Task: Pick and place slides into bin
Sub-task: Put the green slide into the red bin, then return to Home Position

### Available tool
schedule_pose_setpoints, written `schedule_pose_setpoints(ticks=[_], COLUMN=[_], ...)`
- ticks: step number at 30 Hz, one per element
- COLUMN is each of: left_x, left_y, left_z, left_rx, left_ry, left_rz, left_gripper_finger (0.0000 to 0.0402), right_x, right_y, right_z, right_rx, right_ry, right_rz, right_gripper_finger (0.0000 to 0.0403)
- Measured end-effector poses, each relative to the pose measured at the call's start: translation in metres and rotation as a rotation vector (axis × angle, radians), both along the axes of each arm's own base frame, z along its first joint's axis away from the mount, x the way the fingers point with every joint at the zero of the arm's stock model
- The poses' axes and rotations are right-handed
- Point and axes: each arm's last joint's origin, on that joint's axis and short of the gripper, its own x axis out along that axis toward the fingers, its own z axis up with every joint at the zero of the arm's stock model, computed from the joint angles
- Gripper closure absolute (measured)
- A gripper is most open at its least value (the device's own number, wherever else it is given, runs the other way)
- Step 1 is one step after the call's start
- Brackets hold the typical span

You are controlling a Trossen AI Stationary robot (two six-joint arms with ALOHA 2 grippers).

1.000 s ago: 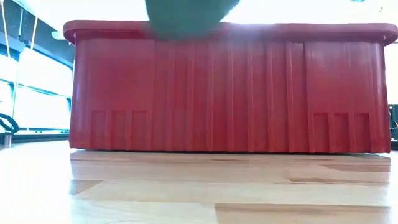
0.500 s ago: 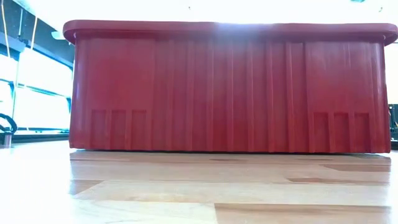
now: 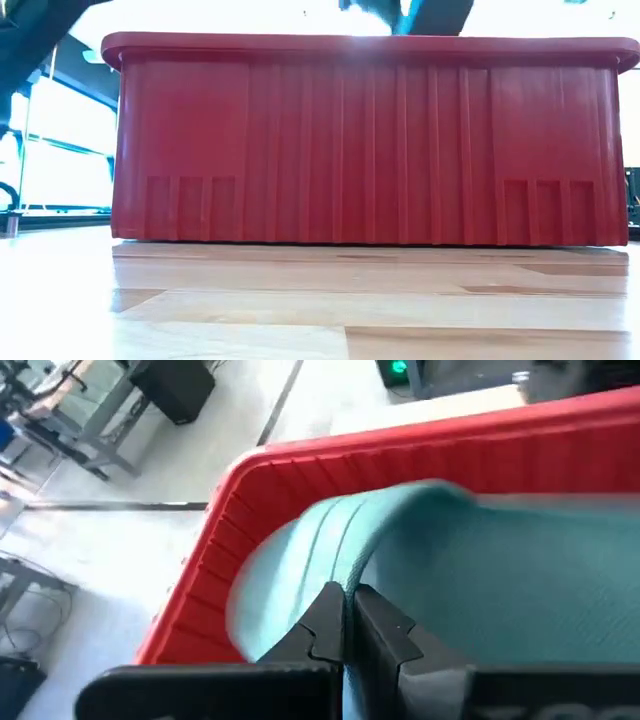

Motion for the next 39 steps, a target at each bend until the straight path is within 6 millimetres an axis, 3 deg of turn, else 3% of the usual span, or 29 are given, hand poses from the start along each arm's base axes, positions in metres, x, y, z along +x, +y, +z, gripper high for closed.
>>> schedule_pose_setpoints(ticks=[8,12,15,24,29,34,37,39], left_x=[0.039,0.049,0.056,0.059,0.059,0.060,0.058,0.053], left_y=[0.062,0.079,0.084,0.096,0.100,0.099,0.094,0.089], left_z=[-0.066,-0.107,-0.126,-0.142,-0.145,-0.145,-0.133,-0.112], left_rx=[-0.085,-0.134,-0.148,-0.263,-0.270,-0.331,-0.382,-0.413], left_ry=[-0.019,0.065,0.077,0.059,0.052,0.015,-0.015,-0.064], left_rz=[-0.017,-0.014,-0.005,-0.103,-0.105,-0.094,-0.166,-0.220], left_gripper_finger=[0.0401,0.0393,0.0386,0.0355,0.0307,0.0249,0.0228,0.0222], right_x=[0.002,0.004,0.005,0.012,0.015,0.017,0.009,0.002], right_y=[-0.002,-0.004,-0.005,-0.006,-0.002,-0.002,-0.011,-0.017], right_z=[0.003,0.005,0.006,0.005,0.005,0.007,0.016,0.022], right_rx=[-0.034,-0.065,-0.077,-0.049,0.022,0.011,0.077,0.107], right_ry=[-0.129,-0.229,-0.269,-0.215,-0.143,-0.187,-0.218,-0.221], right_rz=[-0.073,-0.128,-0.154,-0.151,-0.119,-0.137,-0.164,-0.151], right_gripper_finger=[0.0263,0.0263,0.0263,0.0263,0.0264,0.0264,0.0264,0.0263])
